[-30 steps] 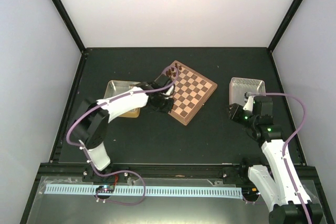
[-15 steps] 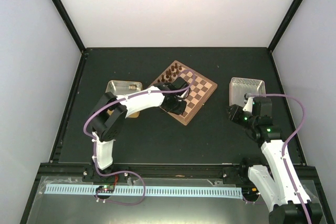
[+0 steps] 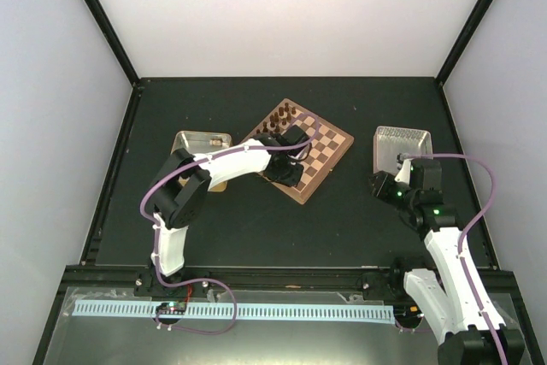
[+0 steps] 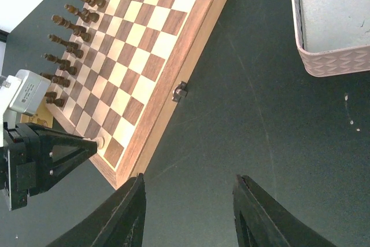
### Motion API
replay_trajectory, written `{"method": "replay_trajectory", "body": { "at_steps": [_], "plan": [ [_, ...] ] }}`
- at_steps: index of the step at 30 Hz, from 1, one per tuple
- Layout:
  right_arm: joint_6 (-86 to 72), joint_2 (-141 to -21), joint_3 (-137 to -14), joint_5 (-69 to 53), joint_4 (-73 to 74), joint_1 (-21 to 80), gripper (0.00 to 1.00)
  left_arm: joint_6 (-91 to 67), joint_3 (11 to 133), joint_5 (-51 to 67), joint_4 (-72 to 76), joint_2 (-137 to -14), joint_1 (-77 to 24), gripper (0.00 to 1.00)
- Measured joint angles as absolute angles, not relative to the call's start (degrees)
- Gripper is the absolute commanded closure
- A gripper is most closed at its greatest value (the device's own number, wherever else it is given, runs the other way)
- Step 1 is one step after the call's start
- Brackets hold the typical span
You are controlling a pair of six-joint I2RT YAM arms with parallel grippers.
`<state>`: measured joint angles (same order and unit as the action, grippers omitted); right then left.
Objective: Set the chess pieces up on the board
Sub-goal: Place the chess piece on the chessboard.
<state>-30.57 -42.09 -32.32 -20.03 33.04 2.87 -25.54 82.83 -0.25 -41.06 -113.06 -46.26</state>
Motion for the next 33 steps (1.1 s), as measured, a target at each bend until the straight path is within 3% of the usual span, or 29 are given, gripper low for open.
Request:
{"method": "replay_trajectory", "body": {
  "at_steps": [6,14,25,33],
  "plan": [
    [-30.57,-42.19,-32.32,-20.03,32.88,2.87,0.56,-25.36,83.5,-0.23,-43.22,-113.51,-46.26,0.87],
    [-30.57,-42.19,-32.16,-20.05,32.58,2.87,0.53,-24.43,85.08,0.08,-44.73,-114.06,-46.26,0.74],
    [-30.59,-42.04,-32.1,-20.03,32.56,2.87,0.53,-24.03,87.24,0.69,-44.56,-116.29,-46.24,0.83],
    [-30.57,-41.8,-32.1,-20.03,32.56,2.87,0.52,-23.99,87.29,0.58,-44.64,-116.38,-46.24,0.69]
  ]
}}
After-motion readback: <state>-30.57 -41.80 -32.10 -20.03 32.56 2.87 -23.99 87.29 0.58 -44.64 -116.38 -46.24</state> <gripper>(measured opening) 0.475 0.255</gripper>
